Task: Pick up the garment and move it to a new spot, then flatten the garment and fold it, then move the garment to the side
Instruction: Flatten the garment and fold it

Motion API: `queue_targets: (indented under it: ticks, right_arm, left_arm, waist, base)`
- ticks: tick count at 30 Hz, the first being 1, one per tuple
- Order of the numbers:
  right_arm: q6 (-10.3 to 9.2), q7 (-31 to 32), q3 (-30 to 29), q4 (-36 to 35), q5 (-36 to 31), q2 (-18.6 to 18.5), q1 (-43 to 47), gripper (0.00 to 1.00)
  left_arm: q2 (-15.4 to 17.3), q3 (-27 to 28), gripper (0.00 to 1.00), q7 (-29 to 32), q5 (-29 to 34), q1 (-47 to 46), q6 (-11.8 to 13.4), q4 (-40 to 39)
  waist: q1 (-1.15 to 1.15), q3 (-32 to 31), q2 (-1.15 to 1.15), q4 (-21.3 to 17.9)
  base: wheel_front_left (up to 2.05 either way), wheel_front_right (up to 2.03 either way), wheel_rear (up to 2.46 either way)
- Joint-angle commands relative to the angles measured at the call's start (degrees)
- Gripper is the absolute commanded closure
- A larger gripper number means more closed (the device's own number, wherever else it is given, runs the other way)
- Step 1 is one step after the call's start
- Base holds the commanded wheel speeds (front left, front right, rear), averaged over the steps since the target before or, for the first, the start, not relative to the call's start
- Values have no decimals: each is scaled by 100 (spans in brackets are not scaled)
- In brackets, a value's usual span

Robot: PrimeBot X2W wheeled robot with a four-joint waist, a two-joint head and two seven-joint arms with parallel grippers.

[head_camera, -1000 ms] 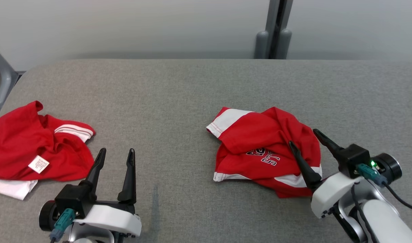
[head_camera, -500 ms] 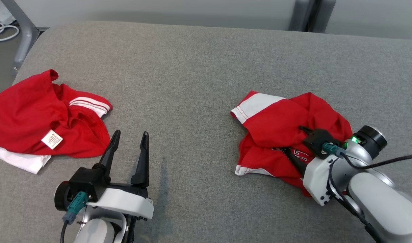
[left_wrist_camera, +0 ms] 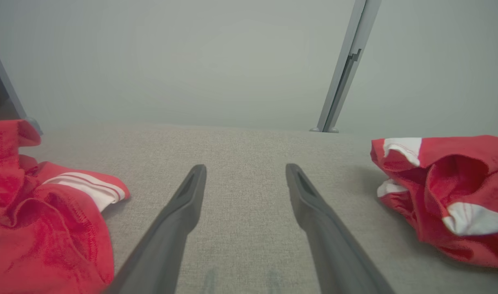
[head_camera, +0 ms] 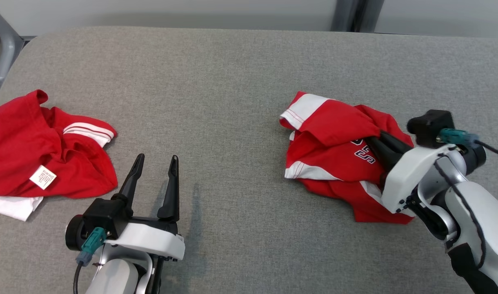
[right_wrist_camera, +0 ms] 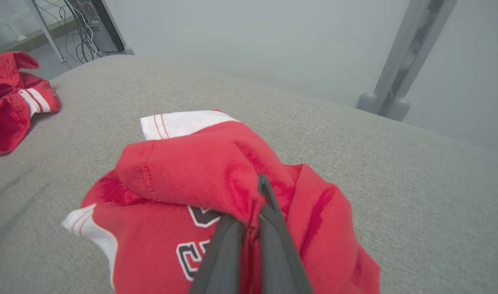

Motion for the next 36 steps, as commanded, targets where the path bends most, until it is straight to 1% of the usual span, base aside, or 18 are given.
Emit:
queue_targets:
  ticks: [1,4,9,12,15,16,19,22,23,24,25,26,29,30,32,34,36]
  right_arm:
    - [-1,-72,-219,-61,227,47,167,100]
    - [-1,-237,-878,-269,886,331,591,100]
    - [0,-653,-1884,-768,2422,942,1293,100]
    - [0,-1042,-2444,-964,3272,1226,1660,100]
    - [0,-1333,-2882,-945,3933,1399,1935,100]
    - [0,-1388,-2968,-908,4124,1456,1993,100]
    - [0,-1582,-3232,-683,4484,1471,2154,100]
    - [2,-1706,-3316,-372,4662,1468,2245,100]
    - [1,-1765,-3301,-261,4596,1410,2275,100]
    - [1,-1809,-3270,-174,4597,1410,2285,67]
    - [1,-1862,-3235,-130,4602,1433,2276,38]
    - [1,-1933,-3192,-73,4494,1400,2285,0]
    - [1,-2141,-3058,1,4176,1311,2324,0]
    - [1,-2141,-3058,1,4176,1311,2324,0]
    - [1,-2256,-3021,-13,3833,1250,2350,0]
    - [1,-2319,-3076,-23,3263,1118,2399,0]
    - [1,-2341,-3306,-184,2690,1134,2401,0]
  left_arm:
    - [33,19,0,-18,-10,-80,14,-1]
    - [48,15,0,-26,-15,-101,13,9]
    - [86,8,0,-1,-20,-136,23,4]
    - [107,0,0,19,-27,-159,35,-8]
    - [132,-5,0,46,-25,-180,42,-34]
    - [145,-6,0,59,-29,-175,45,-42]
    - [172,-25,0,89,-22,-177,54,-68]
    - [198,-37,0,113,-20,-187,55,-99]
    - [207,-35,0,124,-23,-189,65,-111]
    - [214,-34,0,126,-26,-192,74,-121]
    - [225,-33,0,137,-28,-192,79,-134]
    - [237,-28,0,143,-32,-189,88,-142]
    - [263,-20,0,160,-42,-168,105,-172]
    - [263,-20,0,160,-42,-168,105,-172]
    - [283,-1,0,150,-41,-156,127,-202]
    - [298,18,0,143,-48,-116,147,-234]
    - [315,41,0,131,-56,-73,183,-280]
  waist:
    - [0,-11,0,-43]
    - [0,-9,0,-112]
    - [0,5,0,-253]
    - [0,13,0,-331]
    - [0,23,0,-420]
    - [0,21,0,-452]
    - [0,24,0,-513]
    - [0,48,0,-560]
    - [0,57,0,-578]
    - [0,66,0,-594]
    - [0,74,0,-613]
    - [0,75,0,-630]
    - [0,65,0,-672]
    - [0,65,0,-672]
    - [0,42,0,-696]
    - [0,1,0,-726]
    - [0,-35,0,-754]
  base:
    - [0,0,0]
    - [0,0,0]
    - [0,0,0]
    - [0,0,0]
    - [0,0,0]
    - [0,0,0]
    - [0,0,0]
    - [0,0,0]
    - [0,0,0]
    - [0,0,0]
    - [0,0,0]
    - [0,0,0]
    - [0,0,0]
    - [0,0,0]
    - [0,0,0]
    - [0,0,0]
    - [0,0,0]
